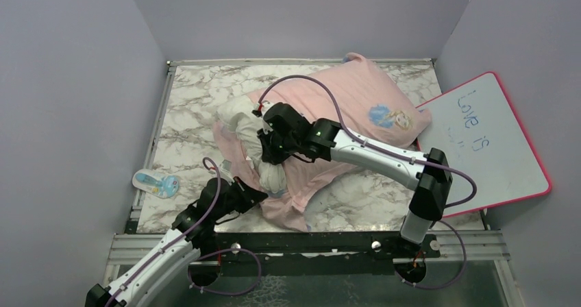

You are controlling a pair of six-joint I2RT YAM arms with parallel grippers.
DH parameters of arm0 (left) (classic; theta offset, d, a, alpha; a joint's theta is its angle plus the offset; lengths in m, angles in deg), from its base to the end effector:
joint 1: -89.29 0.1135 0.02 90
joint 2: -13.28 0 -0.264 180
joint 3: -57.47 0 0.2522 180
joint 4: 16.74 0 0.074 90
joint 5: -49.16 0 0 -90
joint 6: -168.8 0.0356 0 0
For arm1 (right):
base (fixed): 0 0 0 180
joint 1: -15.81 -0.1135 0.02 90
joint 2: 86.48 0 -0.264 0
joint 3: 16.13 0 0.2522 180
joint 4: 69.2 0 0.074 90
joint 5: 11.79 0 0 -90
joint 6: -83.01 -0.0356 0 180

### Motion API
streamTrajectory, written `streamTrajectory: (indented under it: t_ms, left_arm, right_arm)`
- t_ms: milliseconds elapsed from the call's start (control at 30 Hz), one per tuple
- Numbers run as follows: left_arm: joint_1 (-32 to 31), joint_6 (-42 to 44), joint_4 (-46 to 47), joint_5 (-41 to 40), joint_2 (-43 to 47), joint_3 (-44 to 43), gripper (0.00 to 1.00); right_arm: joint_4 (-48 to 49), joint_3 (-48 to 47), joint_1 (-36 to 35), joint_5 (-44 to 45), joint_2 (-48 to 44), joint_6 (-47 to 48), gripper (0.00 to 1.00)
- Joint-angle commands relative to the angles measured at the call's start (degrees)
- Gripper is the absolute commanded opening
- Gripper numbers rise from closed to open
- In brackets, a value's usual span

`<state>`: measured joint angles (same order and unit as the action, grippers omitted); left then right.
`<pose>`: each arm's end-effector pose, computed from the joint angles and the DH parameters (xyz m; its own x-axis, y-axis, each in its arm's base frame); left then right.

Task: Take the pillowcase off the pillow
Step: Remove the pillow from the pillowcase.

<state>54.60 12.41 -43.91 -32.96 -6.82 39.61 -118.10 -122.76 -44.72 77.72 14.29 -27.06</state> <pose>0.0953 -0.0719 0.1407 -0.7683 -0.5721 -0.2872 -0.1048 0.5551 -0.8252 0.1967 0.3487 0.3238 -0.6152 -0.3912 -0.6845 -0.7054 0.6609 0.2563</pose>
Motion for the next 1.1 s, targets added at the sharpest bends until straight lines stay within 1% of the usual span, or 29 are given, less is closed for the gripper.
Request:
streamTrajectory:
  t_ms: [0,33,100,167,200,267,367,433,533,567,633,667,700,733,833,900,1000,1067]
  left_arm:
    - [-0.3,0.7,-5.8,-0.6,0.1,0.2,0.0]
    - [-0.3,0.8,-5.8,-0.5,-0.1,0.0,0.0]
    - [-0.3,1.6,-6.0,-0.2,-0.6,-0.9,0.0]
    - [-0.3,2.8,-6.7,0.4,-1.6,-2.4,0.0]
    - [-0.3,3.6,-7.0,0.8,-2.1,-3.1,0.0]
    - [-0.3,3.6,-8.0,0.3,-2.4,-3.3,0.0]
    - [-0.3,2.3,-7.9,-0.6,-1.3,-2.9,0.0]
    - [-0.3,2.0,-7.9,-0.9,0.0,-3.0,0.0]
    - [-0.3,1.6,-7.9,-0.7,1.3,-2.7,0.0]
    - [-0.3,1.5,-7.9,-0.6,1.5,-2.5,0.0]
    - [-0.3,1.3,-7.9,0.0,1.9,-2.1,0.0]
    - [-0.3,1.1,-7.9,0.2,2.1,-1.9,0.0]
    - [-0.3,1.0,-7.9,0.3,2.3,-1.7,0.0]
    - [-0.3,0.9,-7.9,0.2,2.5,-1.6,0.0]
    - [-0.3,0.7,-7.9,-0.3,3.1,-1.6,0.0]
    - [-0.3,0.5,-7.9,-0.4,3.4,-1.8,0.0]
    - [-0.3,0.6,-7.9,0.4,3.3,-2.5,0.0]
    - [-0.3,0.7,-7.9,0.8,3.3,-2.9,0.0]
  right_arm:
    - [3.7,1.6,-0.9,2.7,-2.3,-2.3,0.2]
    - [3.4,1.6,-1.4,2.9,-2.2,-2.3,0.32]
    - [1.0,-0.3,-2.6,3.5,-2.0,-0.1,0.44]
    - [-3.5,-3.6,-4.2,6.7,-1.6,3.5,0.58]
    - [-5.1,-4.4,-4.8,8.6,-1.8,4.5,0.63]
    - [-5.3,-3.6,-5.4,10.4,-2.5,5.1,0.64]
    - [-3.4,-1.2,-6.8,9.5,-3.1,4.7,0.65]
    - [-1.8,0.6,-9.5,14.3,-2.8,4.8,0.67]
    - [-3.3,0.9,-11.5,21.1,-0.3,2.7,0.67]
    - [-4.3,0.9,-12.3,21.9,0.2,1.8,0.67]
    - [-0.3,4.7,-13.9,21.5,-1.8,4.7,0.69]
    - [3.3,7.3,-14.4,20.9,-3.3,6.3,0.77]
    - [5.9,8.8,-14.6,20.2,-4.4,7.4,0.95]
    - [6.9,9.4,-14.6,20.4,-4.7,8.0,0.99]
    - [5.9,9.0,-14.7,22.8,-2.6,9.7,1.0]
    - [5.5,8.5,-14.7,24.8,-0.4,8.7,1.0]
    - [11.6,11.7,-14.7,29.1,0.2,9.4,1.0]
    - [13.9,12.2,-14.7,32.4,0.5,10.7,1.0]
